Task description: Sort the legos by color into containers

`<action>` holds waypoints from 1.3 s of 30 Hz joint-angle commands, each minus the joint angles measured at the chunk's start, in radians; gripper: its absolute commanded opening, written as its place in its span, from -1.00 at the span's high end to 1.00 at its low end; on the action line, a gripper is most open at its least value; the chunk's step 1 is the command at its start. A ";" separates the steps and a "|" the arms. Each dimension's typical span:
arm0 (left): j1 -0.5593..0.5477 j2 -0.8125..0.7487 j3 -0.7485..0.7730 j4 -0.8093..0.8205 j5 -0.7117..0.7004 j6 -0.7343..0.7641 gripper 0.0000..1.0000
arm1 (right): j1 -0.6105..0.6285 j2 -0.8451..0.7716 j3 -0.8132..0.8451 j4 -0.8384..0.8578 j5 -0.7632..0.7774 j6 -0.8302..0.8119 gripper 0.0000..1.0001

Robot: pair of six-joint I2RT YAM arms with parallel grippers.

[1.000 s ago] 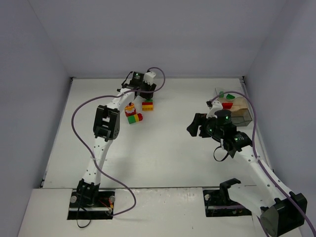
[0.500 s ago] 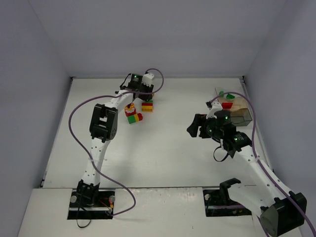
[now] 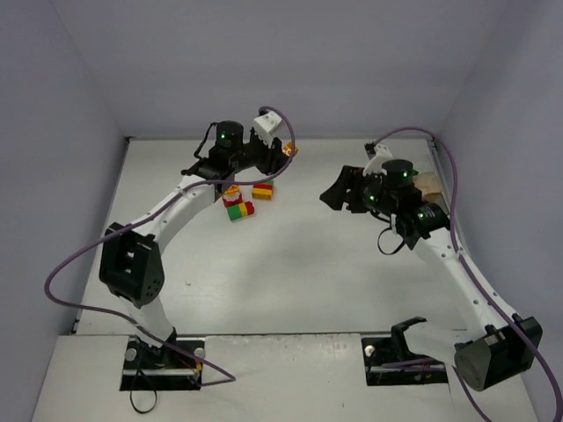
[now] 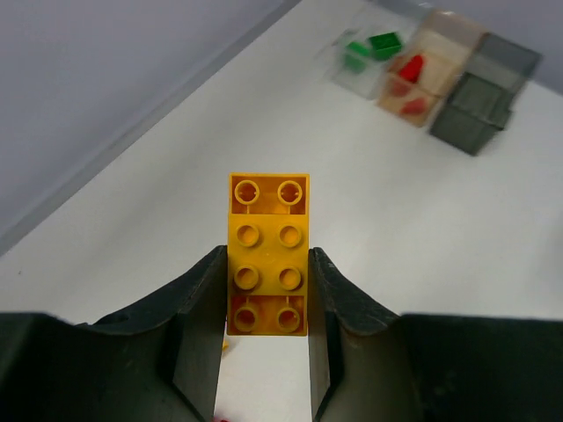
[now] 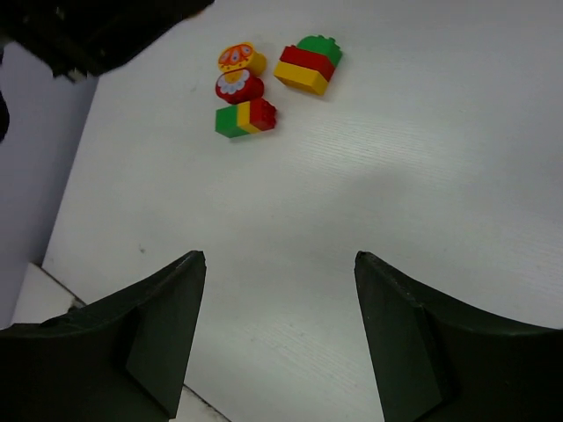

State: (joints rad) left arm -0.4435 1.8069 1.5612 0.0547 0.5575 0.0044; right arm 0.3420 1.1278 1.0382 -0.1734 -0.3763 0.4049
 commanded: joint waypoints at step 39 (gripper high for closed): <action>-0.319 -0.396 -0.273 0.071 -0.119 0.117 0.66 | 0.005 0.075 0.077 0.164 -0.253 0.178 -0.08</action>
State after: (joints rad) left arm -0.7536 1.4261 1.2449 0.0372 0.4397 0.1024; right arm 0.3420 1.2026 1.1206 -0.0929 -0.5922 0.5690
